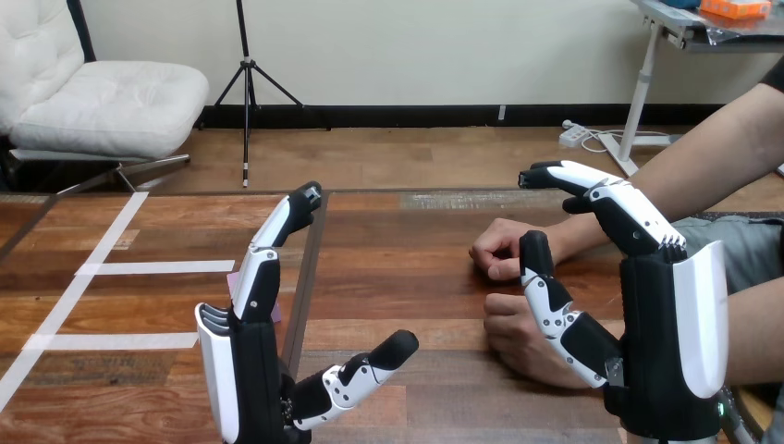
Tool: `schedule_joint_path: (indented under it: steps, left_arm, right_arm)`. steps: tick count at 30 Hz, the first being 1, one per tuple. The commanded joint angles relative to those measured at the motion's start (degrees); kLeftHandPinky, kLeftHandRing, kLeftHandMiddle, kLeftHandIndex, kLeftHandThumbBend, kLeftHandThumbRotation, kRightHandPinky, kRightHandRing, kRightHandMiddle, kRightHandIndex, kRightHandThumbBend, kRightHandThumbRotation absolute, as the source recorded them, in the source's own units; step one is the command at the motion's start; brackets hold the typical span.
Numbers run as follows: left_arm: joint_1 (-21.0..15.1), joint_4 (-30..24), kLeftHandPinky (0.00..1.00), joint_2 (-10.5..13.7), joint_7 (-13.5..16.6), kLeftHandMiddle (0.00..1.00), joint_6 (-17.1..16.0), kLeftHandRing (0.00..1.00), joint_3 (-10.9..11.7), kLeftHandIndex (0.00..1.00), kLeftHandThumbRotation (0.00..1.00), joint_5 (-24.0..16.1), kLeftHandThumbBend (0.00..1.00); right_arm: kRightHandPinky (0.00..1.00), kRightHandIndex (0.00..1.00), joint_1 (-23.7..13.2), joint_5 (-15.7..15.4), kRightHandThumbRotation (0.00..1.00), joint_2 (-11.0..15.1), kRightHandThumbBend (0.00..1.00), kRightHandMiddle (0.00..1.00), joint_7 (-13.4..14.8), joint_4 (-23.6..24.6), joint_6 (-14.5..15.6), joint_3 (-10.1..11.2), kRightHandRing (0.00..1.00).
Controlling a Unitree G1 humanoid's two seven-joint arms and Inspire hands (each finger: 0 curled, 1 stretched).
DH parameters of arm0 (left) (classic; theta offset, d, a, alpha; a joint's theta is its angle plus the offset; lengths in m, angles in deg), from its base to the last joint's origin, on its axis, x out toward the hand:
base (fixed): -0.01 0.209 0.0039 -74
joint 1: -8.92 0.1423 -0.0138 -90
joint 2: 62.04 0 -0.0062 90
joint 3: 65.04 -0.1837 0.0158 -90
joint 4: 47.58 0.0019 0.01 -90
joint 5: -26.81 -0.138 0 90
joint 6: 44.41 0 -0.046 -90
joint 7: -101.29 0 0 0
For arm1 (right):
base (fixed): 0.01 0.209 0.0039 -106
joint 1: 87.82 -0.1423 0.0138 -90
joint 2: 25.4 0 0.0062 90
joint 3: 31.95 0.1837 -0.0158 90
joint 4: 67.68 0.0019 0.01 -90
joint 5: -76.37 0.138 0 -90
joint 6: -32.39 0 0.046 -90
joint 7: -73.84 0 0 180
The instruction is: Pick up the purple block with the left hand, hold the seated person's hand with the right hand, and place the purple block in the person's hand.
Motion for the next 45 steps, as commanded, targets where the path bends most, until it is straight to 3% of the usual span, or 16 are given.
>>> schedule_joint_path:
  steps: [1, 45]
  left_arm:
    - [-3.48, -1.4, 0.72, 1.02, 0.53, 0.82, 0.43, 0.78, -0.89, 0.81, 0.57, 1.29, 0.79]
    - [-4.12, -1.34, 0.73, 2.05, 1.15, 0.82, 1.85, 0.78, -2.25, 0.82, 0.58, 2.83, 0.79]
  right_arm:
    - [0.6, 0.67, -2.38, 0.3, 0.0, 0.22, 0.26, 0.72, 0.34, 2.07, -0.37, 0.97, 0.71]
    - [0.59, 0.66, -2.74, -0.17, 0.0, -0.07, 0.26, 0.71, 0.56, 2.04, -0.52, 1.45, 0.7]
